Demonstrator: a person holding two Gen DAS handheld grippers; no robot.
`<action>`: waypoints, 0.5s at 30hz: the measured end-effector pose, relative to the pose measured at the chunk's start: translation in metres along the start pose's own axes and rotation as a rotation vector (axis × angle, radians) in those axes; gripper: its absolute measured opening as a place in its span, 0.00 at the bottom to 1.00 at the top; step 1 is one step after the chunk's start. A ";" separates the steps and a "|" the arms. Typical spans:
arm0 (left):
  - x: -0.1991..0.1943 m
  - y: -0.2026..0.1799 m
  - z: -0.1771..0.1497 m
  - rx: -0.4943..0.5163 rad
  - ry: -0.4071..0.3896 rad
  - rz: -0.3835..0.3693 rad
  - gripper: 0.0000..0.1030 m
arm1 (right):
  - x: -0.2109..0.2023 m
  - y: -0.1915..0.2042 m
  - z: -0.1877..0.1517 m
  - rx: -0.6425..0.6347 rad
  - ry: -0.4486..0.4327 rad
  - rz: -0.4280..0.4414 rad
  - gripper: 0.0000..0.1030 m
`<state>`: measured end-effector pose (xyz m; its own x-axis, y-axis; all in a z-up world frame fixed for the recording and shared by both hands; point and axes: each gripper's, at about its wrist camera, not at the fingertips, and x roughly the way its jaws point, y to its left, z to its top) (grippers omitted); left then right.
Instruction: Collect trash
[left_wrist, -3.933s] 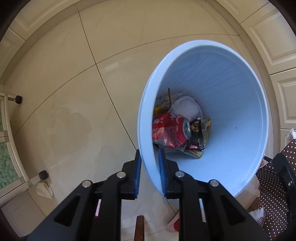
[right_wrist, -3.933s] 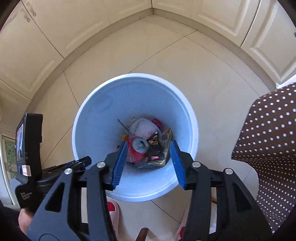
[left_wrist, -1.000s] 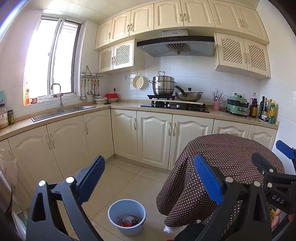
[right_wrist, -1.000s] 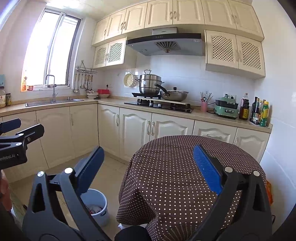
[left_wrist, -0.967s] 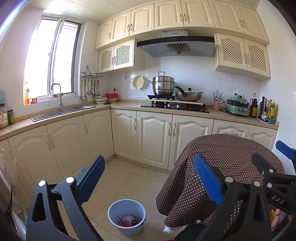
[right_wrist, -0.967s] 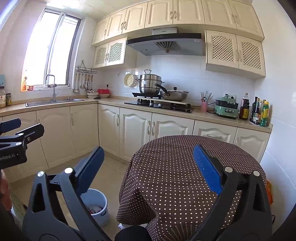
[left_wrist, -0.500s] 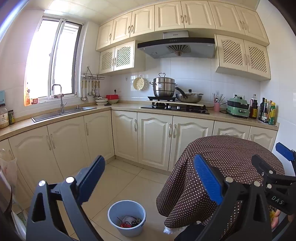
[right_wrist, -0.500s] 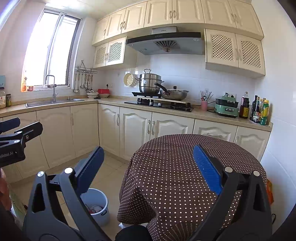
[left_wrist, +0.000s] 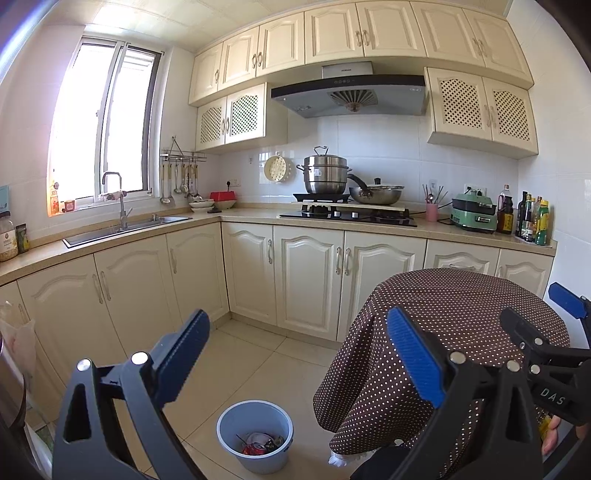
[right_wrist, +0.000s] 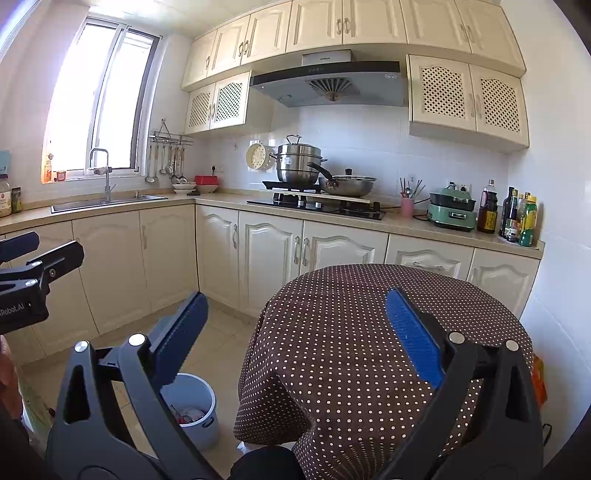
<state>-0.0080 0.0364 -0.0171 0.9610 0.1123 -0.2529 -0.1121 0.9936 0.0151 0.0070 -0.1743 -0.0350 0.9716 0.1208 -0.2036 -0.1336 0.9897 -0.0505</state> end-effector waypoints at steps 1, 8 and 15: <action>0.000 0.000 -0.001 0.000 -0.001 0.000 0.92 | 0.000 0.000 0.000 0.002 0.002 0.001 0.92; 0.000 -0.002 0.000 0.000 0.000 0.001 0.92 | -0.001 0.002 -0.002 0.003 0.003 0.001 0.92; -0.001 0.000 0.000 0.000 0.001 0.003 0.92 | -0.001 0.002 -0.002 0.001 0.004 -0.001 0.92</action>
<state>-0.0086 0.0361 -0.0174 0.9604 0.1152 -0.2537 -0.1150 0.9932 0.0158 0.0053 -0.1722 -0.0371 0.9709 0.1192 -0.2077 -0.1321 0.9900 -0.0494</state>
